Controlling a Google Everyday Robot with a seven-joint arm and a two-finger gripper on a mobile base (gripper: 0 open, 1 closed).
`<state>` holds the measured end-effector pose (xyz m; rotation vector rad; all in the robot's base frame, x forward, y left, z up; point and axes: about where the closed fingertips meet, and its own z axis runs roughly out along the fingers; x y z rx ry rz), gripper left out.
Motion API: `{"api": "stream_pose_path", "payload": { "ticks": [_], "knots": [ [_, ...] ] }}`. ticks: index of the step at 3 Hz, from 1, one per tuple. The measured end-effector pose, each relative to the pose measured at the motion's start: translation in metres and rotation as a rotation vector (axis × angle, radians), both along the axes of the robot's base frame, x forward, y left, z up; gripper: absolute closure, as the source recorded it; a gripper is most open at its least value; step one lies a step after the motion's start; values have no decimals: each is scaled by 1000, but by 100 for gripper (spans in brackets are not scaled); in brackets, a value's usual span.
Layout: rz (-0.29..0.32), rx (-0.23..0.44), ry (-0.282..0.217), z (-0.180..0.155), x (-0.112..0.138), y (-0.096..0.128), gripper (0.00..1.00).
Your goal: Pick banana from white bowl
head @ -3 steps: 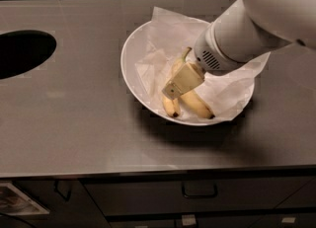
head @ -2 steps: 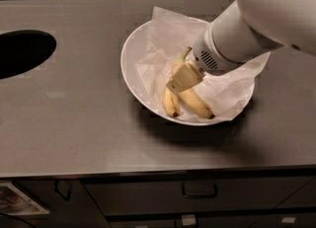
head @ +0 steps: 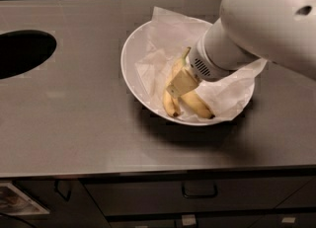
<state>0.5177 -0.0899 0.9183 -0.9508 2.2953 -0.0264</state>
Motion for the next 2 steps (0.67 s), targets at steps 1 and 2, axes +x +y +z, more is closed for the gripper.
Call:
{"api": "stream_pose_path", "payload": {
  "ticks": [1, 2],
  "knots": [
    [-21, -20, 12, -12, 2, 0, 36],
    [-32, -41, 30, -22, 3, 3, 41]
  ]
}}
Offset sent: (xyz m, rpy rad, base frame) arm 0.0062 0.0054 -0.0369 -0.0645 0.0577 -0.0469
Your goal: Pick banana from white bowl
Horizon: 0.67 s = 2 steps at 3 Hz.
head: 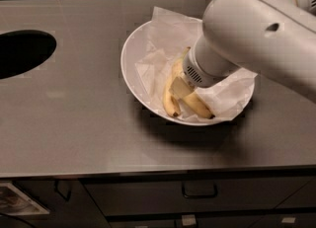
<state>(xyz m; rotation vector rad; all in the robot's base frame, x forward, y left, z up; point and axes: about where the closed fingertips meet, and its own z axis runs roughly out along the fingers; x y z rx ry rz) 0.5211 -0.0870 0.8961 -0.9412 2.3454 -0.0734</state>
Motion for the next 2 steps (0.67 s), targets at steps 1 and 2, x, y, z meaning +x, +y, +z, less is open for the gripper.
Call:
{"api": "stream_pose_path", "payload": {
  "ticks": [1, 2],
  "knots": [
    [-6, -11, 11, -6, 1, 1, 44],
    [-7, -12, 15, -7, 1, 2, 44]
  ]
}}
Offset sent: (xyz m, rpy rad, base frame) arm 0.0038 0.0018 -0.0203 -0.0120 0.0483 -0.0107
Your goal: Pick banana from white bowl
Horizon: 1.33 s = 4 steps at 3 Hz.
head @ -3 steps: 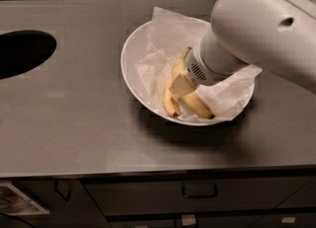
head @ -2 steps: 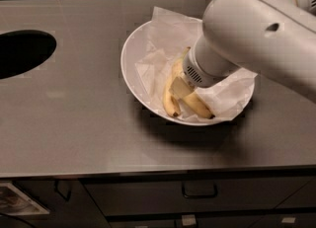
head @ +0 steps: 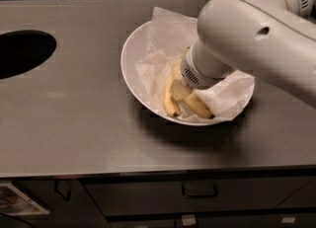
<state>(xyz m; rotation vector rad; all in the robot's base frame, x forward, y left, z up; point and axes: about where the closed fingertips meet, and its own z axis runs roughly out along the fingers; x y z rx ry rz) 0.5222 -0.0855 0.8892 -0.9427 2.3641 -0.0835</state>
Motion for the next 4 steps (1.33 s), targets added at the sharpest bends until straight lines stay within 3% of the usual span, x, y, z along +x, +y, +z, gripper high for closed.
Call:
{"api": "stream_pose_path", "payload": {
  "ticks": [1, 2, 4],
  "knots": [
    [-2, -3, 21, -6, 1, 0, 44],
    [-4, -3, 46, -9, 3, 1, 32],
    [0, 4, 64, -9, 4, 1, 73]
  ]
}}
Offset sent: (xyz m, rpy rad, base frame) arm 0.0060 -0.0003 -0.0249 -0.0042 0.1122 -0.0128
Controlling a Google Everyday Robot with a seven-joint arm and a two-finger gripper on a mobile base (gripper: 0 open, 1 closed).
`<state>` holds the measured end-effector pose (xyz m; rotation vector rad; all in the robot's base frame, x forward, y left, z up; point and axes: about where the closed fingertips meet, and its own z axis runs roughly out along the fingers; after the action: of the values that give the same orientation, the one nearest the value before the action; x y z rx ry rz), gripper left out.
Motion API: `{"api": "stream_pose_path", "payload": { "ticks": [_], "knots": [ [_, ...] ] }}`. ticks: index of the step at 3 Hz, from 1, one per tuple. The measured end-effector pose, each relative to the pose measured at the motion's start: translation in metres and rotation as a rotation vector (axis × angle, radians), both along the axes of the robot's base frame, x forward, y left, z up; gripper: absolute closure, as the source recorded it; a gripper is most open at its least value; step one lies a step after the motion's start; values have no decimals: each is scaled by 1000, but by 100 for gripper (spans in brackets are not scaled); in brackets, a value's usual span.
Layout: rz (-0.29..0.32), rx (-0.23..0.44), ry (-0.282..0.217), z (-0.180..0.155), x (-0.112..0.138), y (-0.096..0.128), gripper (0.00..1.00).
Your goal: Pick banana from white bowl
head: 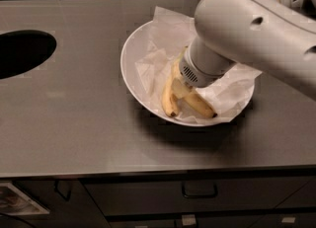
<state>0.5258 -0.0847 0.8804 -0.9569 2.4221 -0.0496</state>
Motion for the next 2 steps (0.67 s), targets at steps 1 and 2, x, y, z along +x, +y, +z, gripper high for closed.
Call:
{"api": "stream_pose_path", "payload": {
  "ticks": [1, 2],
  "knots": [
    [2, 5, -5, 1, 0, 0, 100],
    [26, 73, -67, 21, -3, -3, 100]
  ]
}}
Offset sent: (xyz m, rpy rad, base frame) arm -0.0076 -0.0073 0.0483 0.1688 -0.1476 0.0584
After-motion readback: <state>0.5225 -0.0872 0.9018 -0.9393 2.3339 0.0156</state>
